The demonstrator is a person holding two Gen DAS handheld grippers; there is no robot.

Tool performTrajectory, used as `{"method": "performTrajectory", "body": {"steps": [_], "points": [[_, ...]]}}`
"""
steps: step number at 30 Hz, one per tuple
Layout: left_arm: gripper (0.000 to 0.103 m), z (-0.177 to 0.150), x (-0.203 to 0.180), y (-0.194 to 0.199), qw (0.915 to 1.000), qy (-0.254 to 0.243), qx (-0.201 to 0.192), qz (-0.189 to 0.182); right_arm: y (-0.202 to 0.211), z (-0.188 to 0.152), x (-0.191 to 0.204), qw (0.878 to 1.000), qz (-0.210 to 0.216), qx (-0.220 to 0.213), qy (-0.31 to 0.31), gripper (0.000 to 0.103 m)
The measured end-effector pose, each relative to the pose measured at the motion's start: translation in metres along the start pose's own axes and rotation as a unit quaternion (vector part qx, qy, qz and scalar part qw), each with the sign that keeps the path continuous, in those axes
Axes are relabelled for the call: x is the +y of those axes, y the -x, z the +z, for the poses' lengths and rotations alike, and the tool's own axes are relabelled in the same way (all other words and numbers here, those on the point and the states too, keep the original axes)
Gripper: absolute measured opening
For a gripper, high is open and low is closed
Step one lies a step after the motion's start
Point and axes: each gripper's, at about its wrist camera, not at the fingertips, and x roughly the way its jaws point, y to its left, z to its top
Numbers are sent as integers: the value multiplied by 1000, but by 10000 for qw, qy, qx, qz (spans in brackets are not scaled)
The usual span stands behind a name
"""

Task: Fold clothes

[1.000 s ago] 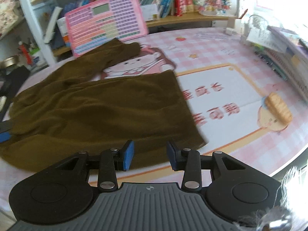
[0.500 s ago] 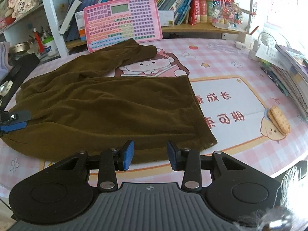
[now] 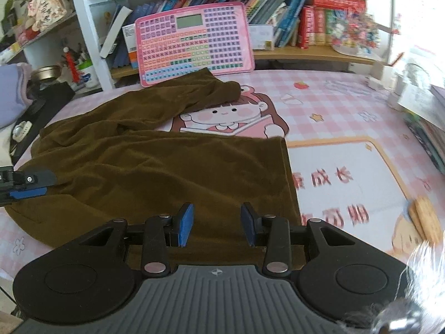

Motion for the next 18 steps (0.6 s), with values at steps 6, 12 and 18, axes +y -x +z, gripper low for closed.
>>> {"method": "performTrajectory", "body": {"steps": [6, 12, 18], "points": [[51, -10, -41, -20, 9981, 299, -76, 531, -24, 27, -46, 9983, 537, 121, 194, 36], [52, -28, -78, -33, 9918, 775, -125, 1009, -49, 52, -96, 9921, 1154, 495, -64, 37], [52, -43, -98, -37, 9868, 944, 36, 1315, -63, 57, -105, 9833, 1627, 798, 176, 37]]}}
